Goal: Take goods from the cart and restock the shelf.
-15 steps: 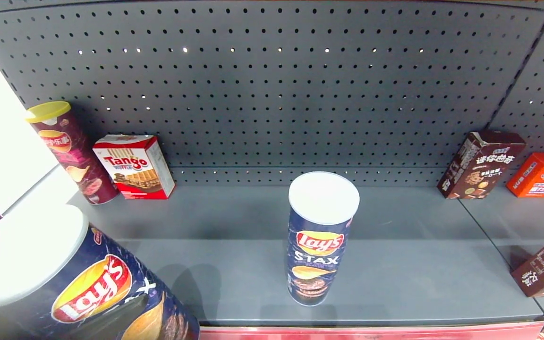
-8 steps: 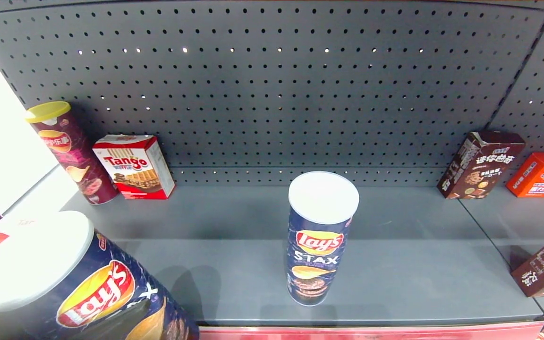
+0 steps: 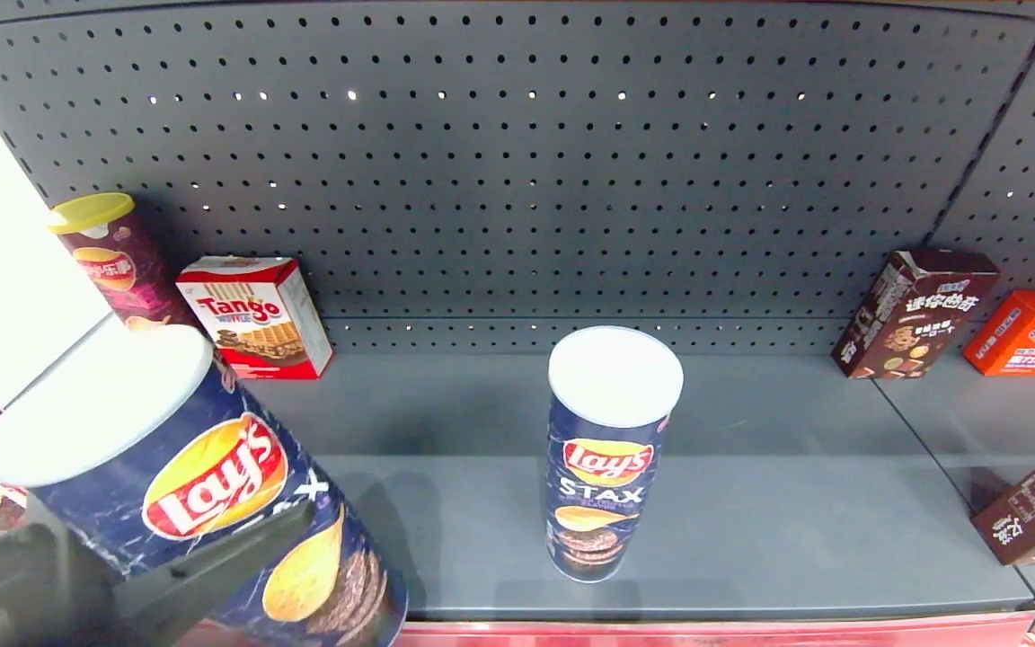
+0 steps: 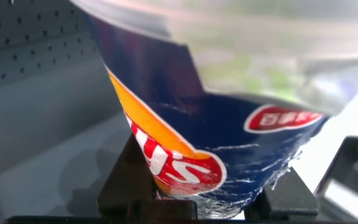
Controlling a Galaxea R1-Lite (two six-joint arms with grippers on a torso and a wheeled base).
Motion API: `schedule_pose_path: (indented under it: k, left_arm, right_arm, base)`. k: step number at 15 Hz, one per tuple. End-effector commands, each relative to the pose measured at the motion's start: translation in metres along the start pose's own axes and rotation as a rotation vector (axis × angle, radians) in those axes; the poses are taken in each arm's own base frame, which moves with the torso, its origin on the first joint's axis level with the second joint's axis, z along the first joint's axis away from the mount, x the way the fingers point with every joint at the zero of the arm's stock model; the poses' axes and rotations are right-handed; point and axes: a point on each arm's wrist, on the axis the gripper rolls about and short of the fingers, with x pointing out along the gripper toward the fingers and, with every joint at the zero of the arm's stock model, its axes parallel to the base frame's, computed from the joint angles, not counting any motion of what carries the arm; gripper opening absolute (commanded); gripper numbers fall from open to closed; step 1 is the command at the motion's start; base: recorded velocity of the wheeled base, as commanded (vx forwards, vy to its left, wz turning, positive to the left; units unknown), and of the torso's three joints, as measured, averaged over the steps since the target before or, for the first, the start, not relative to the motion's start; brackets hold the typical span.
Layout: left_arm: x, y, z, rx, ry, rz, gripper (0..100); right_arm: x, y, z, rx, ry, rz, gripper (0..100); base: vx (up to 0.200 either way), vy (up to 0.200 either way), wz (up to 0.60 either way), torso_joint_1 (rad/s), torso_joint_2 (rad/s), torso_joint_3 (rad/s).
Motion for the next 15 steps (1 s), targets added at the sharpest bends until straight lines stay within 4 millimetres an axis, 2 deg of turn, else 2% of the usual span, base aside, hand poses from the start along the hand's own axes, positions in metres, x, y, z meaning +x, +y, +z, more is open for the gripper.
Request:
schedule_pose_path:
  k: [1,5,7,9,11,13,14,15]
  left_arm:
    - [0.032,0.014,0.008,-0.015,0.039,0.047,0]
    - [0.074,0.035,0.031,-0.009,0.025,0.041,0]
    - [0.093,0.058,0.029,0.056,0.056,0.078,0]
    - [0.115,0.08,0.034,0.144,0.058,0.02,0]
    - [0.133,0.091,0.036,0.186,0.059,0.014,0]
    - [0.165,0.104,0.041,0.238,0.064,-0.019,0]
    - [0.179,0.107,0.046,0.263,0.084,-0.053,0]
    - [0.185,0.107,0.051,0.259,0.094,-0.093,0]
  right_arm:
    - [0.0,0.0,0.0,-0.001,0.006,0.001,100]
    - [0.0,0.0,0.0,-0.001,0.004,0.001,100]
    - [0.0,0.0,0.0,-0.001,0.004,0.001,100]
    - [0.0,0.0,0.0,-0.001,0.004,0.001,100]
    - [0.0,0.0,0.0,-0.001,0.004,0.001,100]
    - [0.0,0.0,0.0,-0.001,0.004,0.001,100]
    - [0.0,0.0,0.0,-0.001,0.006,0.001,100]
    - [0.0,0.0,0.0,-0.001,0.004,0.001,100]
  base:
    - [0.0,0.0,0.0,0.0,0.0,0.0]
    - [0.0,0.0,0.0,0.0,0.0,0.0]
    - [0.0,0.0,0.0,0.0,0.0,0.0]
    - [0.0,0.0,0.0,0.0,0.0,0.0]
    - [0.0,0.0,0.0,0.0,0.0,0.0]
    - [0.0,0.0,0.0,0.0,0.0,0.0]
    - [0.0,0.0,0.0,0.0,0.0,0.0]
    - [0.0,0.0,0.0,0.0,0.0,0.0]
